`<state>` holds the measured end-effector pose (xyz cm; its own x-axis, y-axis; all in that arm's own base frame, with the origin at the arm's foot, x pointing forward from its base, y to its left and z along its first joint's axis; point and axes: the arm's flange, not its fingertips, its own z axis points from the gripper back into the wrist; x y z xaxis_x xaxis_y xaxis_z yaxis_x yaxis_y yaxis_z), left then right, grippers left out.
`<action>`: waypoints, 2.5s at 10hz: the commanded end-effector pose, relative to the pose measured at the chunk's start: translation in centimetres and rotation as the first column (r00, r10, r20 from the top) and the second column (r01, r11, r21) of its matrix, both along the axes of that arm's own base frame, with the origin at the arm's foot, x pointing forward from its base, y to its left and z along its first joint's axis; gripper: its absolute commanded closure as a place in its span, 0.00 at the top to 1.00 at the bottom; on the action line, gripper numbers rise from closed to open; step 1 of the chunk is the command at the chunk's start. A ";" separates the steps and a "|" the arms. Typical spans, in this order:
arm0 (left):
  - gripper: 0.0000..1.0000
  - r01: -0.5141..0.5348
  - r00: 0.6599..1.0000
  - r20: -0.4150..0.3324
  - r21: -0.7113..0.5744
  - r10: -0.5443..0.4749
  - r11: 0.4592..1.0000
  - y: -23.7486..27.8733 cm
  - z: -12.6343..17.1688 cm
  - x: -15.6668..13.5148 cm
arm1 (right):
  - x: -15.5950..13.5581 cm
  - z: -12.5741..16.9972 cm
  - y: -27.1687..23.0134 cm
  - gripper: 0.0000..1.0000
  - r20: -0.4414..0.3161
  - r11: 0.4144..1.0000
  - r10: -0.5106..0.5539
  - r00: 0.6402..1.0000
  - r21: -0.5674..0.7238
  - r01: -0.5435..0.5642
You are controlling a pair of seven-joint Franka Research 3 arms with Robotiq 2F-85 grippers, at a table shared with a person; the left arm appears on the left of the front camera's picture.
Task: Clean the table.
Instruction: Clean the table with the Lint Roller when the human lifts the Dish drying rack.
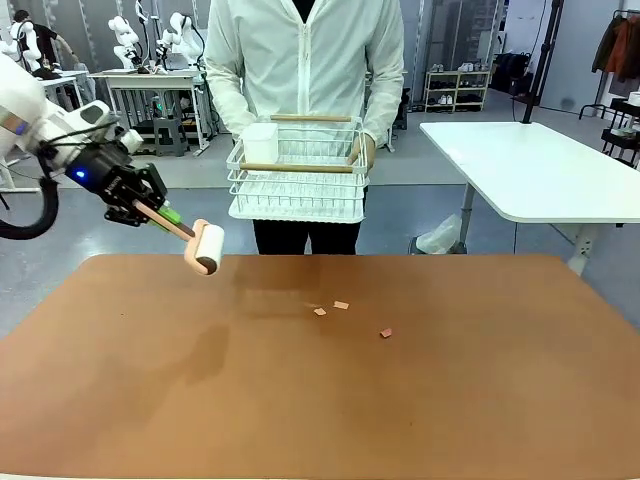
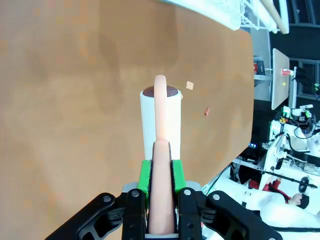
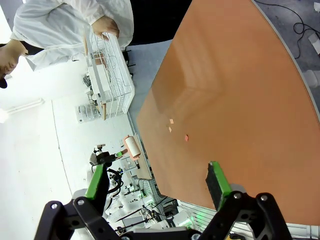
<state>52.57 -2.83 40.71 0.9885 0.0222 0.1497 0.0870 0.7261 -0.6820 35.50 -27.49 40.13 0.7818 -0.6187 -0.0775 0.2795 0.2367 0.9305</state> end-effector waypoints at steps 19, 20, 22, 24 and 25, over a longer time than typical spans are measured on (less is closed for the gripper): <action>0.21 0.043 0.997 -0.064 0.018 -0.042 0.999 -12.5 -14.6 0.0 | -0.2 0.5 0.2 1.00 -0.005 1.000 -0.006 1.000 0.018 0.006; 0.21 0.047 0.997 -0.067 0.025 -0.046 0.999 -12.7 -14.8 0.0 | -0.2 0.5 0.2 1.00 -0.005 1.000 -0.006 1.000 0.018 0.006; 0.21 0.056 0.995 -0.084 0.025 -0.054 0.998 -13.2 -15.2 0.3 | -0.2 0.5 0.2 1.00 -0.005 1.000 -0.006 1.000 0.018 0.006; 0.21 0.085 0.993 -0.082 0.023 -0.082 0.996 -15.2 -14.5 1.3 | -0.2 0.5 0.2 1.00 -0.005 1.000 -0.006 1.000 0.018 0.006; 0.21 0.066 0.990 -0.119 -0.035 -0.070 0.997 -16.4 -14.3 2.0 | -0.2 0.5 0.2 1.00 -0.005 1.000 -0.006 1.000 0.018 0.006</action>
